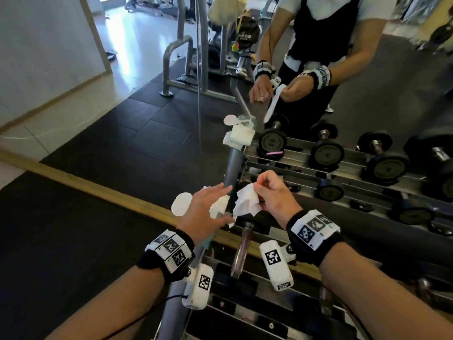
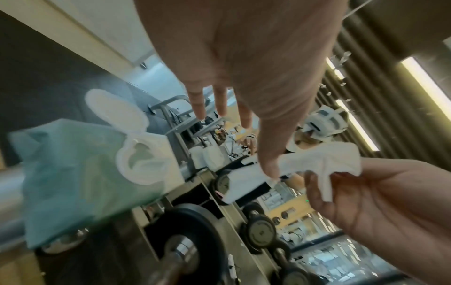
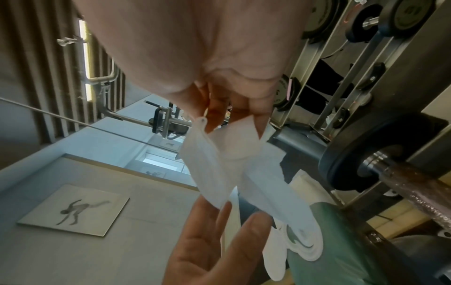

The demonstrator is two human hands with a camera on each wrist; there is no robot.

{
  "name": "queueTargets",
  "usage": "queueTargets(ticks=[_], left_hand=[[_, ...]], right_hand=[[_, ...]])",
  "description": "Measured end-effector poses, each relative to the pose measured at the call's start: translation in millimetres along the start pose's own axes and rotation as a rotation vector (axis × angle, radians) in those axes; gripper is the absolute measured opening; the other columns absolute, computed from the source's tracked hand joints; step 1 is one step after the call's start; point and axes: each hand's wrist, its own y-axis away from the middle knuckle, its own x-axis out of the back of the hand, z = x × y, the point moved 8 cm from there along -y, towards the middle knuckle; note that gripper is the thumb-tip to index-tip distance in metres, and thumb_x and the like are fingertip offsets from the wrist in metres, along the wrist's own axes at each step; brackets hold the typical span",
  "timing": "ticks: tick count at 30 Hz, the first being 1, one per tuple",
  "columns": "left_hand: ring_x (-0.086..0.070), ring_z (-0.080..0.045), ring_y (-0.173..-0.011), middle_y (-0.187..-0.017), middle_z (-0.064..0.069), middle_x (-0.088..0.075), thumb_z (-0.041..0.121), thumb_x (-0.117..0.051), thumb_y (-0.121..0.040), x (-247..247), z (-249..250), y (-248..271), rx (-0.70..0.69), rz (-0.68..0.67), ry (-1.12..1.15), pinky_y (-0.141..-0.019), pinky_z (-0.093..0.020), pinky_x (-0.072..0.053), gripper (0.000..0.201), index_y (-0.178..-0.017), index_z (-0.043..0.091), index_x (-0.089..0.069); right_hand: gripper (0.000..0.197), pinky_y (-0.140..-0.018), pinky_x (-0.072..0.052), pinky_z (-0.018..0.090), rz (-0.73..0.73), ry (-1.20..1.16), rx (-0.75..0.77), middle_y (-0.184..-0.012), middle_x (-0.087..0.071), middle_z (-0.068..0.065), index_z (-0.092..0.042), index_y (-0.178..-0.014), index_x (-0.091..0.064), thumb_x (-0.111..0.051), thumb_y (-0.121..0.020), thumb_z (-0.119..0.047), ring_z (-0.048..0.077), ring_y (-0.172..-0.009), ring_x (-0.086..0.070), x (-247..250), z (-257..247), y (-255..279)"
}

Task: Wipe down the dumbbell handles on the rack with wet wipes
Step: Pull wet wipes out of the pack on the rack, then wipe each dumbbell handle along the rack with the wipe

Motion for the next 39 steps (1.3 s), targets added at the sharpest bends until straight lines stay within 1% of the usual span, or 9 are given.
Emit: queueTargets(ticks=[7, 12, 18, 23, 26, 29, 32, 34, 39], left_hand=[[-0.060, 0.010, -0.105, -0.107, 0.032, -0.066, 0.043, -0.077, -0.080, 6.8, 56.4, 24.5, 0.046, 0.117, 0.188, -0.077, 0.000, -0.042, 0.012, -0.082, 0.051, -0.068], [-0.063, -0.001, -0.071, -0.075, 0.019, -0.068, 0.036, -0.062, -0.094, 1.4, 77.9, 38.3, 0.025, 0.082, 0.255, -0.057, -0.013, -0.049, 0.018, -0.077, 0.042, -0.062], [-0.069, -0.020, -0.071, -0.078, 0.002, -0.069, 0.037, -0.045, -0.102, -0.3, 77.5, 50.2, 0.140, 0.095, 0.315, -0.065, -0.044, -0.061, 0.018, -0.085, 0.032, -0.049], [-0.070, -0.034, -0.076, -0.083, -0.012, -0.067, 0.030, -0.053, -0.101, -13.3, 58.3, 67.8, 0.361, 0.046, 0.452, -0.069, -0.062, -0.058, 0.014, -0.097, 0.017, -0.052], [-0.072, -0.028, -0.089, -0.101, -0.009, -0.066, 0.021, -0.079, -0.084, -24.3, 43.6, 77.0, 0.465, -0.016, 0.509, -0.071, -0.051, -0.062, 0.052, -0.124, 0.023, -0.046], [-0.073, -0.023, -0.083, -0.106, -0.011, -0.065, -0.006, -0.077, -0.078, -28.8, 46.1, 80.4, 0.403, -0.057, 0.563, -0.068, -0.041, -0.062, 0.092, -0.145, 0.038, -0.032], [-0.075, -0.016, -0.076, -0.107, -0.008, -0.071, -0.004, -0.065, -0.089, -25.8, 50.0, 81.8, 0.377, -0.047, 0.567, -0.064, -0.034, -0.062, 0.066, -0.138, 0.039, -0.051], [-0.074, -0.019, -0.089, -0.110, -0.008, -0.073, 0.003, -0.061, -0.095, -23.3, 52.7, 82.8, 0.365, -0.042, 0.592, -0.077, -0.038, -0.062, 0.042, -0.118, 0.036, -0.069], [-0.066, -0.016, -0.106, -0.116, -0.002, -0.069, 0.009, -0.074, -0.086, -16.8, 63.1, 83.5, 0.273, -0.093, 0.422, -0.100, -0.039, -0.053, 0.049, -0.133, 0.019, -0.061]], right_hand=[[0.010, -0.068, -0.040, 0.032, 0.054, 0.029, 0.038, -0.080, -0.048, 0.005, -0.013, -0.090, -0.049, -0.052, -0.098, -0.009, 0.019, -0.073, -0.046, 28.7, -12.3, 46.7], [0.026, -0.072, -0.047, 0.027, 0.044, -0.081, -0.059, -0.094, -0.054, 0.001, -0.017, -0.105, -0.051, -0.058, -0.095, -0.041, 0.014, -0.083, -0.053, 34.1, 13.4, 76.4], [0.068, -0.090, -0.057, 0.037, -0.062, -0.133, -0.175, -0.120, -0.061, 0.001, -0.026, -0.128, -0.045, -0.086, -0.073, -0.021, 0.019, -0.109, -0.062, 29.9, 48.5, 102.3], [0.053, -0.087, -0.059, 0.045, -0.045, -0.159, -0.269, -0.110, -0.069, 0.014, -0.016, -0.122, -0.047, -0.077, -0.080, -0.003, 0.024, -0.098, -0.070, 25.9, 67.9, 116.9], [0.055, -0.088, -0.058, 0.048, 0.038, -0.133, -0.222, -0.108, -0.070, 0.015, -0.024, -0.125, -0.044, -0.075, -0.083, -0.006, 0.027, -0.097, -0.070, 30.9, 69.4, 122.1], [0.060, -0.074, -0.060, 0.030, 0.129, -0.120, -0.124, -0.102, -0.070, 0.011, -0.039, -0.130, -0.046, -0.072, -0.086, -0.009, 0.022, -0.093, -0.069, 42.1, 63.4, 128.1], [0.026, -0.064, -0.049, 0.011, 0.115, 0.004, -0.005, -0.097, -0.070, 0.002, -0.034, -0.105, -0.071, -0.064, -0.093, -0.013, 0.014, -0.090, -0.065, 47.8, 51.6, 134.0], [0.023, -0.067, -0.047, 0.007, 0.092, 0.025, 0.025, -0.098, -0.071, -0.003, -0.028, -0.093, -0.077, -0.061, -0.095, -0.011, 0.009, -0.091, -0.064, 47.7, 46.8, 137.3], [0.037, -0.096, -0.048, 0.021, 0.049, 0.055, -0.009, -0.118, -0.064, -0.002, -0.019, -0.124, -0.066, -0.071, -0.088, -0.011, 0.011, -0.109, -0.059, 49.4, 46.2, 136.1]])
